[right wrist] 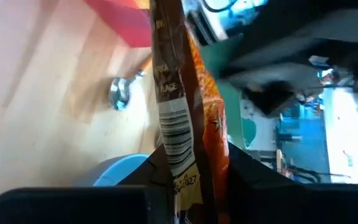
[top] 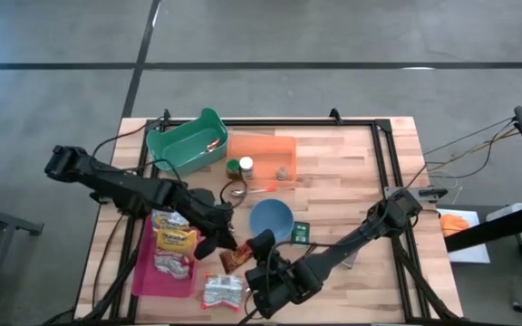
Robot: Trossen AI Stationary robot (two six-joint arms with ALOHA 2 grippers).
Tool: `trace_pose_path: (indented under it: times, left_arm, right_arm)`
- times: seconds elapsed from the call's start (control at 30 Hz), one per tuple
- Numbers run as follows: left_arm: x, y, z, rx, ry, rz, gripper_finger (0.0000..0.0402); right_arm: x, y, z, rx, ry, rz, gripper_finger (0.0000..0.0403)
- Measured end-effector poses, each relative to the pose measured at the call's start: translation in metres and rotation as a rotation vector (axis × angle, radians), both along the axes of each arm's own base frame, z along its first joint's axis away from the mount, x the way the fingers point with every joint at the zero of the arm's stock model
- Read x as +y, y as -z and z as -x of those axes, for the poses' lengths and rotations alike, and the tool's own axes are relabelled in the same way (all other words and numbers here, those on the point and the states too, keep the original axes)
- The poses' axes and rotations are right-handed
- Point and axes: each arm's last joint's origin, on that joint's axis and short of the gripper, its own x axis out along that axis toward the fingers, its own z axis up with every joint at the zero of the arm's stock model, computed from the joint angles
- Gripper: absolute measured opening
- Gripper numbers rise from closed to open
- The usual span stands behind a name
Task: Pick & Place Food Item
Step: Put the orange spice pack into the orange bin
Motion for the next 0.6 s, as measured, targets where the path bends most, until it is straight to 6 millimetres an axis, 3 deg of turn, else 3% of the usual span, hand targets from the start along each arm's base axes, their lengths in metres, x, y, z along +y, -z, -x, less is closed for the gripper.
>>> trace_pose_path:
  times: [0.17, 0.33, 0.47, 0.6]
  left_arm:
    - [0.006, -0.023, 0.014, -0.137, -0.040, -0.064, 0.0132]
    - [0.006, -0.044, 0.036, -0.285, -0.010, -0.193, 0.0177]
    - [-0.007, -0.042, 0.047, -0.342, 0.009, -0.387, 0.0188]
    - [-0.030, -0.030, 0.047, -0.369, 0.035, -0.608, 0.0189]
  right_arm:
    - [0.001, 0.000, 0.001, 0.014, -0.010, -0.080, 0.0061]
    - [-0.008, -0.015, 0.007, -0.061, 0.077, -0.173, 0.0061]
    - [-0.017, -0.035, 0.019, -0.150, 0.178, -0.284, 0.0060]
    - [-0.023, -0.039, 0.024, -0.171, 0.244, -0.415, 0.0059]
